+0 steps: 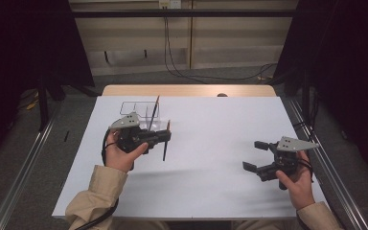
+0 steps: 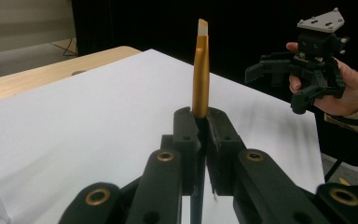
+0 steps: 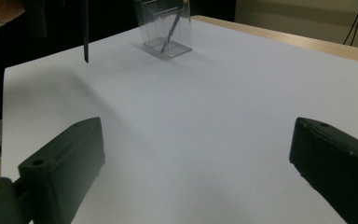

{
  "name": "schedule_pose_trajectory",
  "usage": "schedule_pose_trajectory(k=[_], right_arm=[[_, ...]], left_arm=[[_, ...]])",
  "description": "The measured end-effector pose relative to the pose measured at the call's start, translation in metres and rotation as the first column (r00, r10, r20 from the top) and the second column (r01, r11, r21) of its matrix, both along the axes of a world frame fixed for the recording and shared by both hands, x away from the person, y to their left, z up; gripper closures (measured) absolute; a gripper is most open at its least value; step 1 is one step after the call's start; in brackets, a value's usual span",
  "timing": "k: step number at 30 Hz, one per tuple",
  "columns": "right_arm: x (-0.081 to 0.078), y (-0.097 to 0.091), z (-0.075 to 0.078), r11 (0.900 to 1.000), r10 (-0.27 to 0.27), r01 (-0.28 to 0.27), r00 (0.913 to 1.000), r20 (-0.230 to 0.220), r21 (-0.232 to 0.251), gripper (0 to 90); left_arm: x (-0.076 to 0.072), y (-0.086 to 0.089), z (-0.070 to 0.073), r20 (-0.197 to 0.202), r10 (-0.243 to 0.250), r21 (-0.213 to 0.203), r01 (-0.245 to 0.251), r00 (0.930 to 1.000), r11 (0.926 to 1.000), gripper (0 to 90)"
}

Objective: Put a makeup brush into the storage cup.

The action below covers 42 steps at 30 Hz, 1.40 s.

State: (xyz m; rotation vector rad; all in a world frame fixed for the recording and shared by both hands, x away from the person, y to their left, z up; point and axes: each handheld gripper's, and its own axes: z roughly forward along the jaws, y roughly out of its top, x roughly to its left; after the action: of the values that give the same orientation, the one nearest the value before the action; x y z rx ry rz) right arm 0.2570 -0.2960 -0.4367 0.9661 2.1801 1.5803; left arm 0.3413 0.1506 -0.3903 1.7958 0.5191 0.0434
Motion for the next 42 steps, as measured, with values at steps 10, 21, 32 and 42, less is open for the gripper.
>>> schedule_pose_trajectory(k=[10, 21, 32, 42], right_arm=[[-0.002, -0.005, -0.005, 0.9998, -0.015, 0.015, 0.9994, -0.031, -0.013, 2.5], [-0.006, -0.011, -0.006, 0.9987, -0.045, 0.044, 0.9987, -0.023, -0.024, 2.5], [-0.009, -0.014, -0.006, 0.9986, -0.049, 0.049, 0.9986, -0.018, -0.02, 2.5], [-0.009, -0.015, -0.006, 0.9987, -0.047, 0.047, 0.9987, -0.019, -0.022, 2.5]], left_arm=[[0.002, 0.008, -0.001, -0.004, 0.02, 0.0, -0.02, 0.9998, 0.9998, 83.7], [0.007, 0.013, -0.001, -0.008, 0.05, -0.006, -0.05, 0.9987, 0.9987, 83.7], [0.013, 0.018, 0.0, -0.012, 0.087, -0.003, -0.087, 0.9961, 0.9962, 83.7], [0.018, 0.023, 0.002, -0.013, 0.125, -0.005, -0.125, 0.9921, 0.9922, 83.7]])
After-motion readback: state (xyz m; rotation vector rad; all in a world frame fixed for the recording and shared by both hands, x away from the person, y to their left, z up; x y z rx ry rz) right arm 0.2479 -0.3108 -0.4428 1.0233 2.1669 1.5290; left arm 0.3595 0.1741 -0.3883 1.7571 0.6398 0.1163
